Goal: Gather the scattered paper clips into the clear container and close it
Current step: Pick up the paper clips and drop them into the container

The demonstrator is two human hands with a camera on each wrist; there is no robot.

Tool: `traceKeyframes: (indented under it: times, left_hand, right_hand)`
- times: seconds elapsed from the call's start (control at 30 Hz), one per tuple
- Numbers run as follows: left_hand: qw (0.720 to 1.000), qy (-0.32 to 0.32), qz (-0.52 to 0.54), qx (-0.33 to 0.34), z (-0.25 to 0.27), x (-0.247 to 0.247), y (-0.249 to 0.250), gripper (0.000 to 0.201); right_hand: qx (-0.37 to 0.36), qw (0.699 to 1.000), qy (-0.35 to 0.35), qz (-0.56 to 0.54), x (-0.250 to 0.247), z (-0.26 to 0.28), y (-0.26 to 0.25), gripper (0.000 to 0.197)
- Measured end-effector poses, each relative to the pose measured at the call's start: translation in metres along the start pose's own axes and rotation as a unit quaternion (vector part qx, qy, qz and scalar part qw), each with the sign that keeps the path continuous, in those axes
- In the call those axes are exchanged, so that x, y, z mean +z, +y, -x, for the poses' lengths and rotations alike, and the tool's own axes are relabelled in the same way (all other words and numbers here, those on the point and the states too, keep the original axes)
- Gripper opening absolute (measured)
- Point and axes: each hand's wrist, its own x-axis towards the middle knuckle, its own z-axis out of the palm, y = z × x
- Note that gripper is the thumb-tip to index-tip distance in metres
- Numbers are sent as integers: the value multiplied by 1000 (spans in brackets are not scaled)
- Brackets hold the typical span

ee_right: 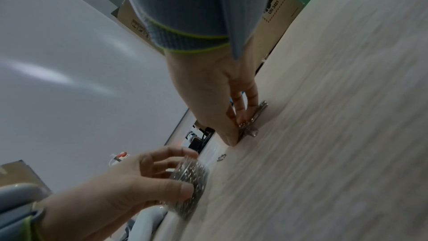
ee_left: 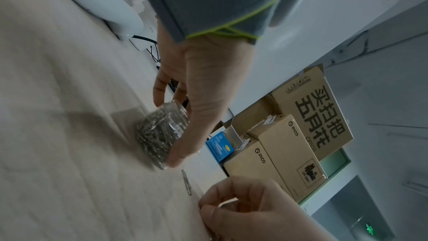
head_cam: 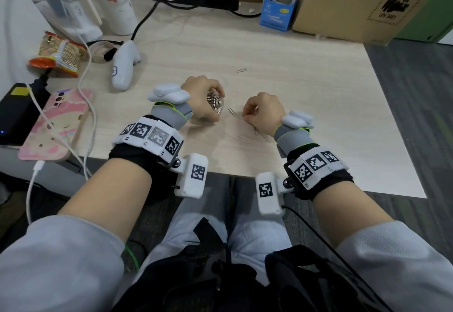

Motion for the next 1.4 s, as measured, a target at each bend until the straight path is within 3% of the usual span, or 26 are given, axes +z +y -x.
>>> traceKeyframes:
  times: [0.13, 0.27, 0.4, 0.63, 0.87, 1.13, 1.3, 1.4]
  left_hand:
    - [999, 9, -8, -43, 0, 3, -9, 48]
    - [997, 10, -4, -79, 3, 6, -17, 48]
    - [995, 11, 6, -95, 6, 10, -20, 53]
    - [993, 29, 65, -93, 12, 15, -11, 79]
    - [991, 32, 107, -68, 14, 20, -8, 91]
    - [990, 43, 127, -42, 15, 21, -16, 73]
    - [993, 38, 107, -24, 15, 20, -12, 71]
    - [993, 34, 115, -15, 15, 22, -10, 70]
  right_hand:
    - [14, 1000, 1, -10, -2, 1, 0, 20]
    - [47, 996, 64, -29, -5, 4, 4, 20]
    - [91, 995, 28, 35, -8, 7, 6, 37]
    - [73, 996, 28, -33, -3, 9, 4, 17]
    - [65, 998, 7, 5, -4, 6, 0, 16]
    - [60, 998, -10, 30, -5, 3, -5, 16]
    - [84, 989, 8, -122, -14, 3, -9, 19]
    - [63, 954, 11, -292, -22, 2, -24, 26]
